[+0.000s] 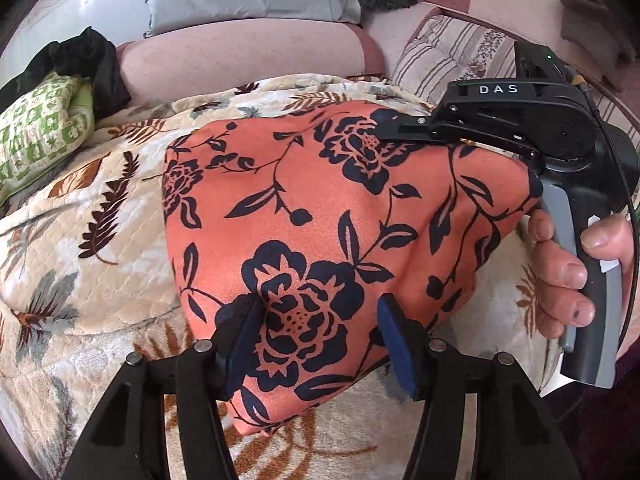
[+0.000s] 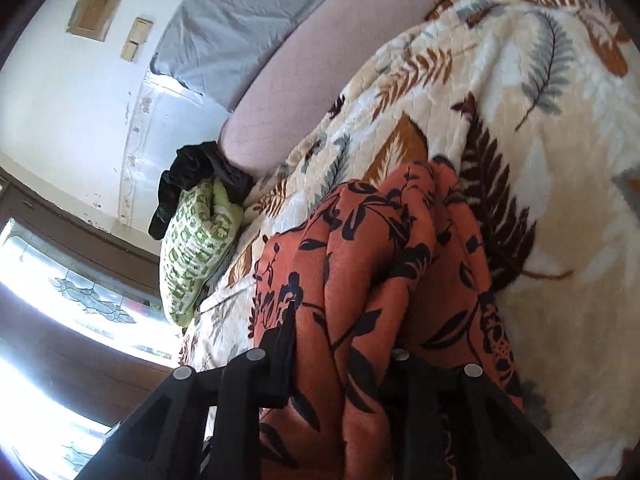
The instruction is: Fold small clothes
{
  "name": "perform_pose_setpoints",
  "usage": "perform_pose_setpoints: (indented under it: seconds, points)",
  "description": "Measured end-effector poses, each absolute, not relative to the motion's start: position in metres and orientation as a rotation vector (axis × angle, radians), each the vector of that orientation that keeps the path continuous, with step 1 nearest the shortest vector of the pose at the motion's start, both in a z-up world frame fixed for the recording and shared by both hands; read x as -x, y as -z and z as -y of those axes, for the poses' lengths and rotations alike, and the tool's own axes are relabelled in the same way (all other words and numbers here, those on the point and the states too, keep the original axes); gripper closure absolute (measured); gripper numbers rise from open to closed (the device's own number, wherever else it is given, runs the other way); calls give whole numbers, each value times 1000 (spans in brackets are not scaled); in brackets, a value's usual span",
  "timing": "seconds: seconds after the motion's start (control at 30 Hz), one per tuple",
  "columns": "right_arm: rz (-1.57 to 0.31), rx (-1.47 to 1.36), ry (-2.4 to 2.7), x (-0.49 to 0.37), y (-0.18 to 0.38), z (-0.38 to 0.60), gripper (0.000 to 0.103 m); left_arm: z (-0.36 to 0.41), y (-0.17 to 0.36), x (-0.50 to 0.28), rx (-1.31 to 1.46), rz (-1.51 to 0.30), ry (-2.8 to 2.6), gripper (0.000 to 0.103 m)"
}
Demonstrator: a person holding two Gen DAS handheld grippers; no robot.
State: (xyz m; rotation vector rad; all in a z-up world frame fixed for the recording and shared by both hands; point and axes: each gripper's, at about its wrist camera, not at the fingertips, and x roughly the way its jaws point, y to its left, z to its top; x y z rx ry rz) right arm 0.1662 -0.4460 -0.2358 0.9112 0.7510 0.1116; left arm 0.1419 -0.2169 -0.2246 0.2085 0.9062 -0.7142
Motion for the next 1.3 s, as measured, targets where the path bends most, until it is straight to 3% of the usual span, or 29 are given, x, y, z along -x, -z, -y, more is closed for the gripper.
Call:
perform_pose_setpoints:
  seconds: [0.1,0.2,0.3,0.33,0.37,0.53,0.7,0.73,0.8,0.83,1.0,1.13,1.2,1.3]
  points:
    - [-777,-856,-70,-168,239,448,76,224,228,-143,-241,-923,694,42]
    - [-982,-969,-32,-176,284,461,72,215,235,-146,-196,-960,722,42]
    - [-980,-1212,-115,-166,293,489,58,214,242,-145,-246,-977,724,42]
    - [-949,-1221,-81,-159,287,498,47,215,245,-142,-259,-974,722,42]
    - [-892,-1195,-19,-151,277,505,45,217,246,-140,-268,-969,722,41]
    - [-677,-1087,-102,-148,232,505,45,227,254,-131,-316,-962,725,32]
    - [-787,-1015,-166,-184,236,458,48,227,257,-123,-357,-964,733,30]
    - [-849,-1011,-130,-189,249,454,50,226,255,-121,-353,-972,737,30]
    - [-928,-1000,-20,-193,272,456,73,218,246,-121,-320,-982,740,30]
    - [-925,-1013,-6,-191,275,460,76,213,240,-122,-292,-982,733,30]
    - [-851,-1015,-69,-162,252,468,72,182,204,-138,-191,-917,626,30]
    - [-782,-949,-198,-121,224,448,72,174,209,-157,-189,-960,523,30]
    - [-820,-880,-156,-108,220,437,72,180,229,-164,-233,-1034,482,30]
    - [-1017,-838,-60,-99,258,423,76,189,267,-164,-305,-1138,450,29]
